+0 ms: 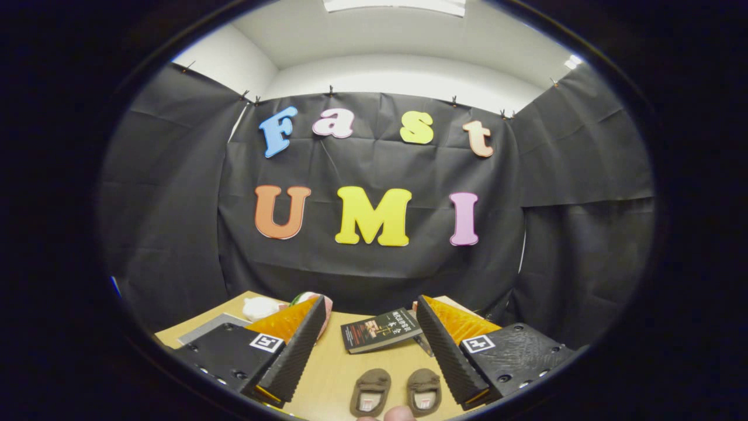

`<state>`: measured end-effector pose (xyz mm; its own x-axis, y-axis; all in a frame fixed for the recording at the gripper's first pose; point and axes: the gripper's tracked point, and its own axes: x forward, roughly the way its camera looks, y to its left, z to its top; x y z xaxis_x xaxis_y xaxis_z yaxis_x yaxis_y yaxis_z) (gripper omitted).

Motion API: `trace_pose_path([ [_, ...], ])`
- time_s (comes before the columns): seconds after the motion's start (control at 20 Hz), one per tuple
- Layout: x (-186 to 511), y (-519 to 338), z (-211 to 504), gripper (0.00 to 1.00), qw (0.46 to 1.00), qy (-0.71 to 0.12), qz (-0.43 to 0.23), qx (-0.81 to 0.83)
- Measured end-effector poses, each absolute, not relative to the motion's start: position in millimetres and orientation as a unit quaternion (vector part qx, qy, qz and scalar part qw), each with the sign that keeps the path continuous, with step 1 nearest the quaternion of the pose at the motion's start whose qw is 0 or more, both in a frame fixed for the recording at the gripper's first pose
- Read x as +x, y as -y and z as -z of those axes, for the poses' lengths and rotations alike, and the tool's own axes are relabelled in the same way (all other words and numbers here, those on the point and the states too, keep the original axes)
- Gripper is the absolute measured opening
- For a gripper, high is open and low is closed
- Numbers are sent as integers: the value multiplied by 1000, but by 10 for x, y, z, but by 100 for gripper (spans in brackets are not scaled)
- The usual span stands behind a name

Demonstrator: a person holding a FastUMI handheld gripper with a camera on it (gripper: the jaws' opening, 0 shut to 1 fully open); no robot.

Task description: Open the storage box then place both shoes into the box .Put the left shoe in first, then the right shoe, with the right side of both shoes facing outward in a uniform manner.

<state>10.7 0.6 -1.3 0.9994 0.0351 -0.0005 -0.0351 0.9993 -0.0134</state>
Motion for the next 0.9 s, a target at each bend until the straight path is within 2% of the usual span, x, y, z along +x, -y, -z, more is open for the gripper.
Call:
trace_pose_path([
  [0.5,212,-129,146,95,999,-16,-47,11],
  [0.9,322,-535,606,94,989,-62,-120,56],
])
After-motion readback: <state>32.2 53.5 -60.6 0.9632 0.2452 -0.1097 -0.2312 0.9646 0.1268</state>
